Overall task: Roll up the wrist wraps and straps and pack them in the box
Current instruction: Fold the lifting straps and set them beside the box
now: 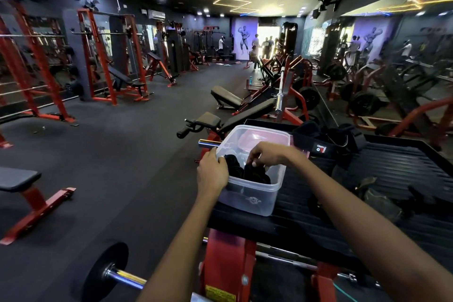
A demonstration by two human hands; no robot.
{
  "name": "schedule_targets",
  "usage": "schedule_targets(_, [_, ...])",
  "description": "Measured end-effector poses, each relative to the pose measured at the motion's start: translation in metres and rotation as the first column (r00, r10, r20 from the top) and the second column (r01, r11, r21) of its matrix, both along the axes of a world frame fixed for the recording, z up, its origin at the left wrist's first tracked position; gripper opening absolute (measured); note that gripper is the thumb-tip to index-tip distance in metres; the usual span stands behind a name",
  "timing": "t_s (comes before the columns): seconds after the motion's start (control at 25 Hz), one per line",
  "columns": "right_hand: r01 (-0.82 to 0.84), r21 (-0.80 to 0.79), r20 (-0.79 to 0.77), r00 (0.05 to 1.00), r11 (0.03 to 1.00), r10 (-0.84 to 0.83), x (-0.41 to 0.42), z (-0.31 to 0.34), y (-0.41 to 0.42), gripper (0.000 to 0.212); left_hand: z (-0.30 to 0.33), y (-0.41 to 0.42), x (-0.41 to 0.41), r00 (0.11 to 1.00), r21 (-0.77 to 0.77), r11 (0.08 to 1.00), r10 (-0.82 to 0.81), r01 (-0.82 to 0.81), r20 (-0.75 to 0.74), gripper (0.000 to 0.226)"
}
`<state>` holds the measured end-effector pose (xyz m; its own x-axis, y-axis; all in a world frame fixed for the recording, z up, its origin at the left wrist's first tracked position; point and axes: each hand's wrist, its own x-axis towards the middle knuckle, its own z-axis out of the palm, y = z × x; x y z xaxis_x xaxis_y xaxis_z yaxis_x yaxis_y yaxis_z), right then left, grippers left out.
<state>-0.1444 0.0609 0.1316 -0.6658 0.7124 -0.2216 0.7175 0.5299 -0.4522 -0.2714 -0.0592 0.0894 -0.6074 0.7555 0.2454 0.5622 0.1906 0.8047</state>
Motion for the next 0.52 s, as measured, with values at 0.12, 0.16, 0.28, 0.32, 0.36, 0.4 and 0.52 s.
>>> schedule_targets(0.12, [0.045, -0.028, 0.021, 0.999, 0.999, -0.045, 0.002, -0.005, -0.002, 0.028, 0.001, -0.001, 0.002, 1.000, 0.010, 1.000, -0.001, 0.001, -0.005, 0.038])
schedule_targets(0.16, [0.052, -0.026, 0.015, 0.999, 0.998, -0.052, 0.002, -0.005, -0.004, 0.029, 0.001, -0.002, 0.003, 1.000, 0.014, 1.000, -0.002, 0.003, -0.003, 0.037])
schedule_targets(0.28, [0.063, -0.011, -0.007, 0.998, 0.998, -0.063, 0.000, -0.001, -0.008, 0.035, -0.001, 0.000, 0.001, 1.000, 0.020, 1.000, 0.004, -0.004, 0.003, 0.037])
schedule_targets(0.32, [0.066, 0.006, 0.004, 0.998, 0.998, -0.066, -0.001, 0.000, -0.009, 0.037, -0.002, 0.002, 0.000, 1.000, 0.015, 1.000, 0.007, -0.007, -0.004, 0.036])
schedule_targets(0.36, [0.067, 0.026, 0.018, 0.998, 0.997, -0.068, -0.002, 0.000, -0.010, 0.039, -0.003, 0.003, 0.000, 1.000, 0.008, 1.000, 0.006, -0.005, -0.015, 0.035])
schedule_targets(0.4, [0.065, 0.044, 0.030, 0.997, 0.997, -0.066, -0.002, 0.001, -0.011, 0.041, -0.004, 0.003, 0.000, 1.000, 0.001, 1.000, 0.002, -0.002, -0.028, 0.033])
schedule_targets(0.52, [0.050, 0.130, 0.007, 0.999, 0.990, -0.051, 0.002, 0.002, -0.017, 0.044, -0.005, 0.005, -0.003, 0.999, -0.017, 1.000, -0.011, 0.010, -0.049, 0.028])
